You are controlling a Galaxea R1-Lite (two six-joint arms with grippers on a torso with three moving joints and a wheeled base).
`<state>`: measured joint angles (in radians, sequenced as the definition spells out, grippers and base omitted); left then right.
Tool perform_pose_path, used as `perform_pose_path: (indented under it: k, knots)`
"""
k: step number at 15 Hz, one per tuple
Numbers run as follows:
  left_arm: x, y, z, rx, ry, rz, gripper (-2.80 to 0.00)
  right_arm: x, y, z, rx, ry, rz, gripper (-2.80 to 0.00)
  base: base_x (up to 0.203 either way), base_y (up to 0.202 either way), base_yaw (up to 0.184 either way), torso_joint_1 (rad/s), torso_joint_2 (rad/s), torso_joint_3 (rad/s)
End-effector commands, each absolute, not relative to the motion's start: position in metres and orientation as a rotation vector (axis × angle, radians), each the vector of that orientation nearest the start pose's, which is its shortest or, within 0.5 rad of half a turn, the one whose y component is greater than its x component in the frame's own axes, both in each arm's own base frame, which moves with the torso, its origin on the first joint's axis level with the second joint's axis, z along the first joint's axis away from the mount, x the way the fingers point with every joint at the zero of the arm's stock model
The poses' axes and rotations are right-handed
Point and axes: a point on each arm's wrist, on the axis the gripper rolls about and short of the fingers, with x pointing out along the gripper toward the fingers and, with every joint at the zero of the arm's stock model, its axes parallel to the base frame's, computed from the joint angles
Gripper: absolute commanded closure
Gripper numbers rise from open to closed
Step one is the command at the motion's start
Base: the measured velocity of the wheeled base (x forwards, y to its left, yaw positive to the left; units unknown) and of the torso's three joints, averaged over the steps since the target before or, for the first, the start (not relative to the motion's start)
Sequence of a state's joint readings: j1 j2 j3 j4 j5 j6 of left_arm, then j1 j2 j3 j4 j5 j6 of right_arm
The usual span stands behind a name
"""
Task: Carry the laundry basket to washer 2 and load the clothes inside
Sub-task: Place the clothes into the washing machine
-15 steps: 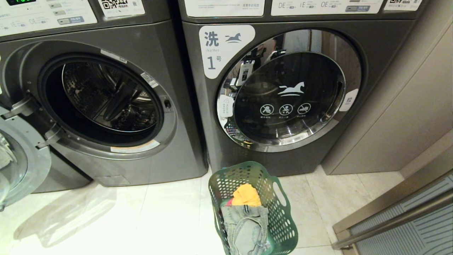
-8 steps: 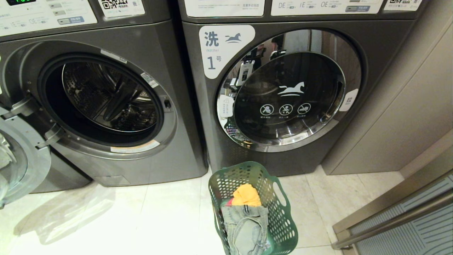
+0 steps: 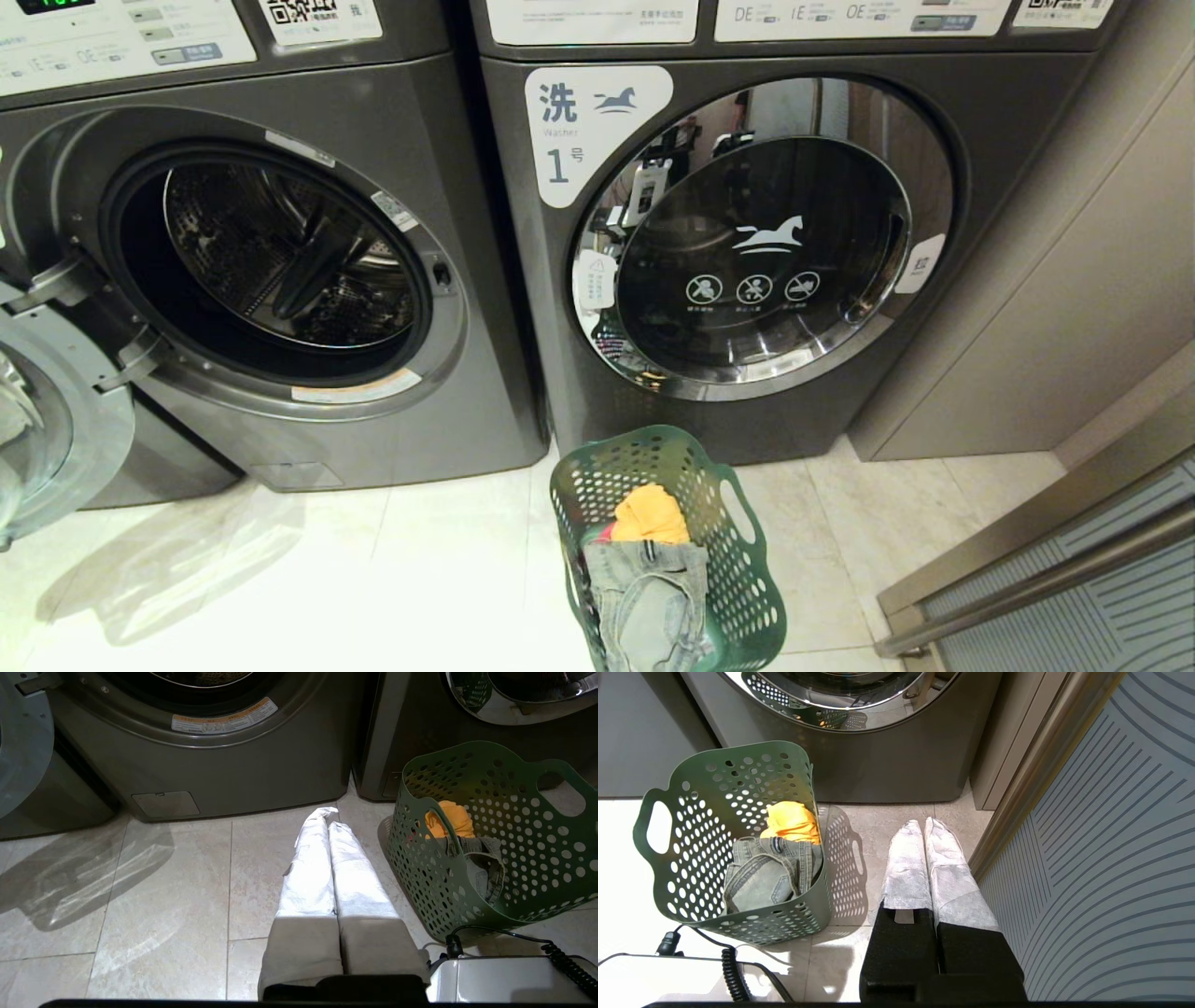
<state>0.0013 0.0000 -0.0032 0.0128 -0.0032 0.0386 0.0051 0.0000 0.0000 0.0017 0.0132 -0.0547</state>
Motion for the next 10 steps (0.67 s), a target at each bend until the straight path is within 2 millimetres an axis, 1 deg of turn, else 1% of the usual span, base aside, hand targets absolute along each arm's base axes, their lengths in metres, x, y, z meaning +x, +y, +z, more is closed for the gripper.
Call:
perform_pose_path:
  k: [1,10]
  knots:
    - [-0.0229,-0.0001,0.0751,0.029,0.011,0.000,0.00,-0.0227,0.0002,0.0754,-0.055,0.003,0.020,0.00,0.000,0.000,0.000,0.000,0.00,0.000]
    - [-0.0229,-0.0001,0.0752,0.029,0.010,0.000,0.00,-0.0227,0.0002,0.0754,-0.055,0.003,0.019,0.00,0.000,0.000,0.000,0.000,0.00,0.000]
